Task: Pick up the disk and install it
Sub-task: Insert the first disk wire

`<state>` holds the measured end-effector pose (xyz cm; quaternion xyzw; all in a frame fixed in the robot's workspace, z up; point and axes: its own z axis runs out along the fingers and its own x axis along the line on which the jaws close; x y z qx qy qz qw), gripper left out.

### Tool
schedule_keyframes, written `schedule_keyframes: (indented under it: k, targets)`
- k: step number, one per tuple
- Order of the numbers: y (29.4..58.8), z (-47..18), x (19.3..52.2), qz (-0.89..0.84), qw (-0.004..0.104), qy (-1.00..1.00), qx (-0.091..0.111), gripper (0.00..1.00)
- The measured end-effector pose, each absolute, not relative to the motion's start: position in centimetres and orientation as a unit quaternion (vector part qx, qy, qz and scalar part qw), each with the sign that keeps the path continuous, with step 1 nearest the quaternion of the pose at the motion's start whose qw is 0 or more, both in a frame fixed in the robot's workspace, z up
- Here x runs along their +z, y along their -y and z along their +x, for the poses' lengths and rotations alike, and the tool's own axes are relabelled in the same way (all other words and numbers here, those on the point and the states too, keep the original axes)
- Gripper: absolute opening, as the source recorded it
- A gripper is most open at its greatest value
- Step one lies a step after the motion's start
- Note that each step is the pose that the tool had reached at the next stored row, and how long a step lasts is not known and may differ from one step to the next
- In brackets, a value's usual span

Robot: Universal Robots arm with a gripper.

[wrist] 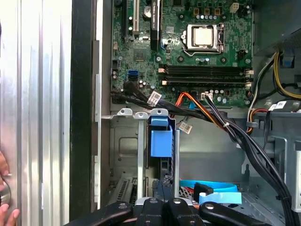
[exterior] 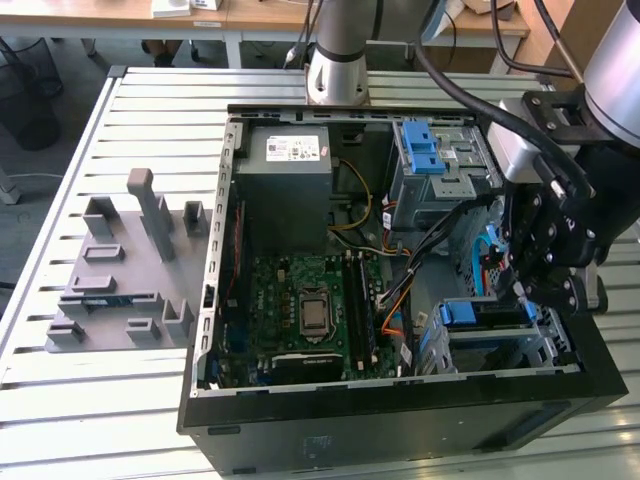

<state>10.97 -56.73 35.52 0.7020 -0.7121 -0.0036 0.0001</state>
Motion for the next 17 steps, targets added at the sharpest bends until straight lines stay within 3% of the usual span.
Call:
schedule_keyframes:
  k: [17]
  targets:
    - [55.7, 12.1, 35.8, 0.702, 0.000, 0.712, -0.004, 0.11]
